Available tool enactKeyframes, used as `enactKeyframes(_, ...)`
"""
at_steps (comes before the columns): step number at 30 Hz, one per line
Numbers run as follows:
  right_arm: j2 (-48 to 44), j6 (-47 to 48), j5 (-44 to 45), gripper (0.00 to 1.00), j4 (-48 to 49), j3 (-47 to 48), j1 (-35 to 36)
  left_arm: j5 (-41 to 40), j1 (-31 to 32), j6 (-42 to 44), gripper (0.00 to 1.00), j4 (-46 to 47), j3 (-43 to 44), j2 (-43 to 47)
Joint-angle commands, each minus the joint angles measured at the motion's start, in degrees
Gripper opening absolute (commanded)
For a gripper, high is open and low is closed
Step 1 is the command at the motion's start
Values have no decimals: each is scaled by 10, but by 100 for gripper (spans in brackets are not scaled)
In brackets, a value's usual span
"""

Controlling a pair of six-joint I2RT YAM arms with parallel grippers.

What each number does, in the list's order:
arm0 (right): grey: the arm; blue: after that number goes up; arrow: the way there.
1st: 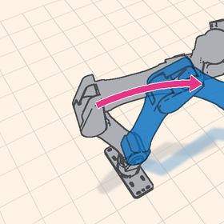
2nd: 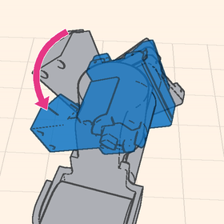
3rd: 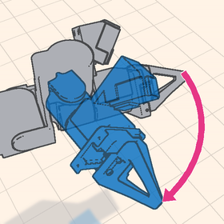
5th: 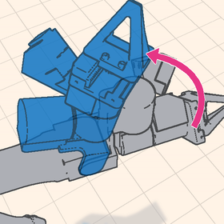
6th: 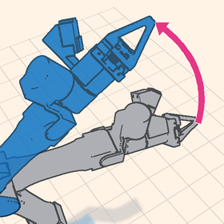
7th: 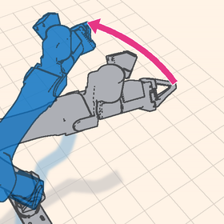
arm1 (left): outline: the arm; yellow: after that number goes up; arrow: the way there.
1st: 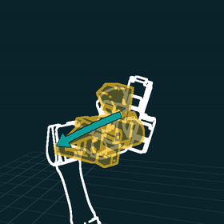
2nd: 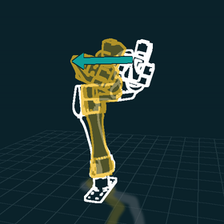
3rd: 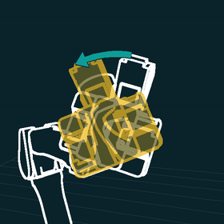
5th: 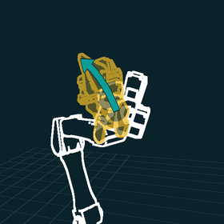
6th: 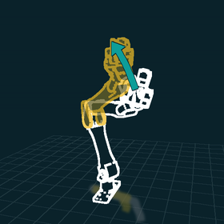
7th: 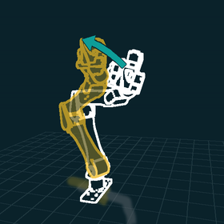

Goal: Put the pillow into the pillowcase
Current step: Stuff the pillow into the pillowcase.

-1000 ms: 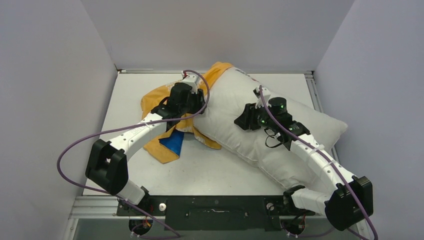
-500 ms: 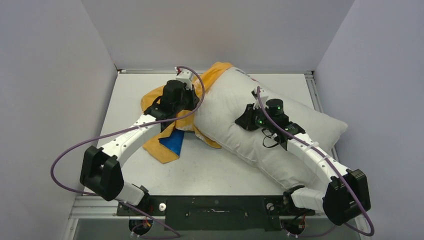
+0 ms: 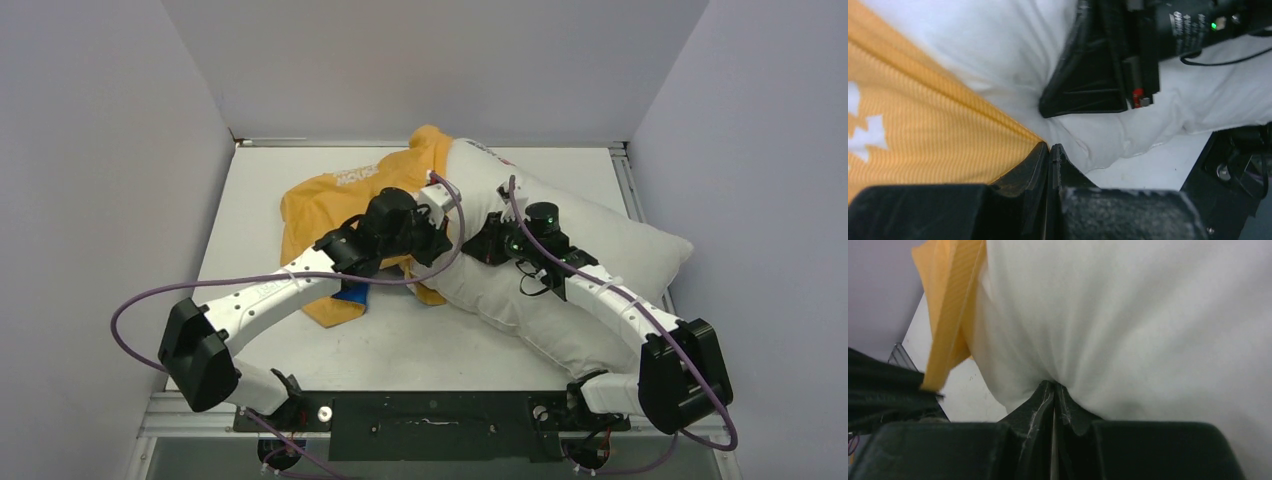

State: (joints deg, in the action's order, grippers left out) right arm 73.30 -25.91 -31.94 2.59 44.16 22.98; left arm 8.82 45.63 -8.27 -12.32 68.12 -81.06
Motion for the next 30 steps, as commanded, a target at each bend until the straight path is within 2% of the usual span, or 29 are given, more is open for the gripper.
enactKeyframes(1, 31, -11, -4, 5, 31, -19, 1, 90, 60, 33, 0, -11, 47, -21)
enactKeyframes(5, 26, -7, -3, 5, 27, -28, 0, -22, 53, 17, 0, -37, 47, -25)
enactKeyframes(6, 22, -5, 0, 5, 25, -30, 0, -45, 50, 13, 11, -40, 49, -20)
enactKeyframes(7, 20, -3, 0, 5, 24, -33, 0, -67, 47, 10, 27, -44, 55, -11)
enactKeyframes(9, 18, 1, 2, 5, 20, -35, -1, -117, 42, 9, 47, -40, 64, 4)
enactKeyframes(10, 18, 3, 3, 5, 20, -36, -1, -136, 38, 10, 54, -35, 69, 11)
enactKeyframes(12, 18, 5, 4, 5, 19, -35, -1, -162, 20, 7, 61, -22, 79, 18)
enactKeyframes(17, 23, 9, 5, 5, 20, -33, -2, -137, -72, -29, 64, 5, 130, -12)
enactKeyframes(21, 21, 7, 4, 5, 22, -32, -1, -102, -122, -40, 64, 5, 203, -88)
enactKeyframes(30, -5, 8, 5, 5, -2, -16, 6, -58, -145, -40, 66, -26, 423, -317)
